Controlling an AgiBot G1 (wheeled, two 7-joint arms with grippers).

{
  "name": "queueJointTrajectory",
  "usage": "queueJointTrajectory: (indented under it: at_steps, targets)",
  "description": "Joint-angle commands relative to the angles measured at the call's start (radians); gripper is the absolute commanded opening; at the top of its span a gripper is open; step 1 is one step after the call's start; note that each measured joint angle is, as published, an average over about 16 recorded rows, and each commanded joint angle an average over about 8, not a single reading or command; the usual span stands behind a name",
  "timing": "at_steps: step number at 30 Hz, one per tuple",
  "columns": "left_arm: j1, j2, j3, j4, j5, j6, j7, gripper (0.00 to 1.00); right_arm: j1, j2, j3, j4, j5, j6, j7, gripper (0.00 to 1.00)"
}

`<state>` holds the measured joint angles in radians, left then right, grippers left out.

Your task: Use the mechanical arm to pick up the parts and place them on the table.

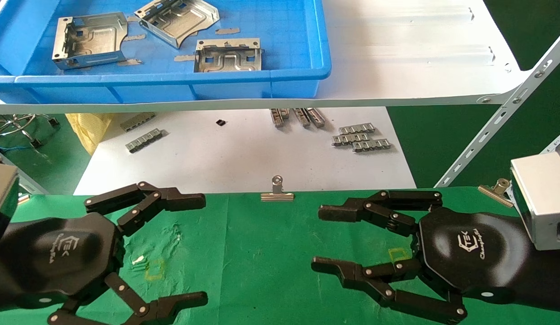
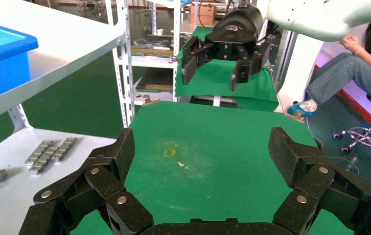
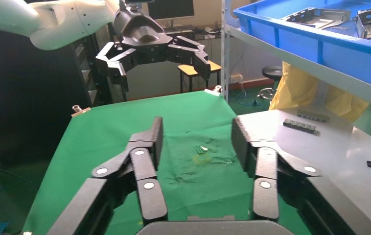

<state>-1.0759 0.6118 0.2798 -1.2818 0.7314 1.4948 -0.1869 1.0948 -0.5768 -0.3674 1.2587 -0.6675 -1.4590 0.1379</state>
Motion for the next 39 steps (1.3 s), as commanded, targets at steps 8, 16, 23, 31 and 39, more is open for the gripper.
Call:
queueJointTrajectory:
  at_steps: [8, 16, 23, 31, 39]
  targets:
    - [0.0, 0.0, 0.0, 0.0, 0.0, 0.0, 0.0, 1.0, 0.0, 0.0, 0.0, 0.0, 0.0, 0.0, 0.0, 0.0]
    - [-0.044, 0.019, 0.001, -0.004, 0.015, -0.011, 0.005, 1.0, 0.0, 0.0, 0.0, 0.0, 0.0, 0.0, 0.0, 0.0]
    - [-0.343, 0.137, 0.079, 0.109, 0.211, -0.035, -0.008, 1.0, 0.0, 0.0, 0.0, 0.0, 0.0, 0.0, 0.0, 0.0]
    - [-0.699, 0.342, 0.163, 0.566, 0.448, -0.159, 0.084, 1.0, 0.0, 0.0, 0.0, 0.0, 0.0, 0.0, 0.0, 0.0]
    - [-0.905, 0.521, 0.204, 0.957, 0.605, -0.489, 0.203, 1.0, 0.0, 0.0, 0.0, 0.0, 0.0, 0.0, 0.0, 0.0]
